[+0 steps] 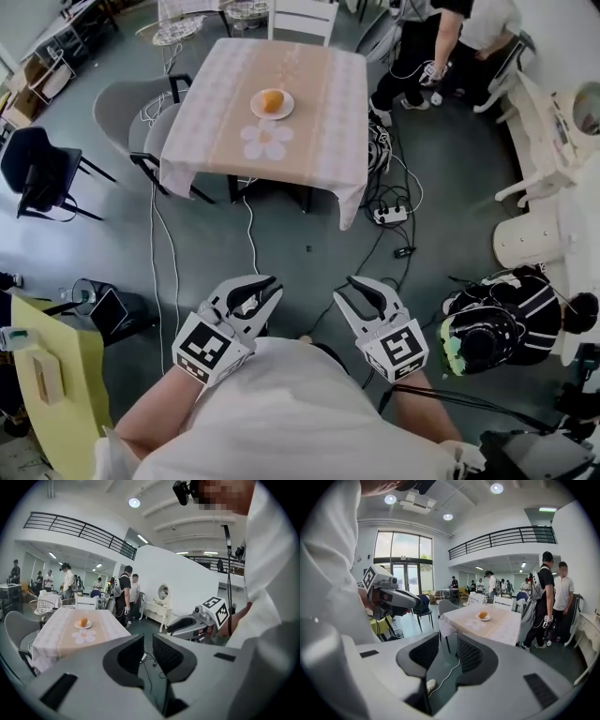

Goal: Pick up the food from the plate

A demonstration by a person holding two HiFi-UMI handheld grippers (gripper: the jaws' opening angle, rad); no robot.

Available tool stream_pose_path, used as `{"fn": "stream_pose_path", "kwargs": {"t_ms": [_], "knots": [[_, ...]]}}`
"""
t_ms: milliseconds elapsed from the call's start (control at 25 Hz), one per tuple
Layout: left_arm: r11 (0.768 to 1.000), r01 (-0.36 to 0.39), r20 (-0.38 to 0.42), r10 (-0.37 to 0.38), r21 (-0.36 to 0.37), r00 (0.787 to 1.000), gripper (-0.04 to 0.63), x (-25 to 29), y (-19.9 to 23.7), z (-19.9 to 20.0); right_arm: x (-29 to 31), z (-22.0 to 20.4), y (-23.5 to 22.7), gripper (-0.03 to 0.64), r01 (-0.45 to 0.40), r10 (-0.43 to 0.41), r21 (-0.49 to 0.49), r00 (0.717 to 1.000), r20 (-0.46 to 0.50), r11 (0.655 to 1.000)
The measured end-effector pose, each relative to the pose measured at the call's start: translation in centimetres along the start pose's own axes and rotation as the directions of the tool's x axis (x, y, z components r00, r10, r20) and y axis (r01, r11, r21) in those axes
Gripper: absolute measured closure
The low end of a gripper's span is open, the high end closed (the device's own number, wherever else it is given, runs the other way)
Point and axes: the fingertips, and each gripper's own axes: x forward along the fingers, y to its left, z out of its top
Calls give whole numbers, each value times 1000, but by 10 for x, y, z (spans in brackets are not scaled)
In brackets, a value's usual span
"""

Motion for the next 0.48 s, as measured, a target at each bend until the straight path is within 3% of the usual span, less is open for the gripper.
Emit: {"fn": "stream_pose_path", "kwargs": {"t_ms": [240, 480], "knots": [[1000, -20, 25, 20, -6, 999, 529, -43, 103, 15, 103, 60, -14, 485, 26, -27, -48, 1000, -15, 998], [1000, -22, 27, 23, -21, 999, 523, -65, 168, 14, 178, 94, -24, 479, 36, -40, -80, 998, -47, 996]]}}
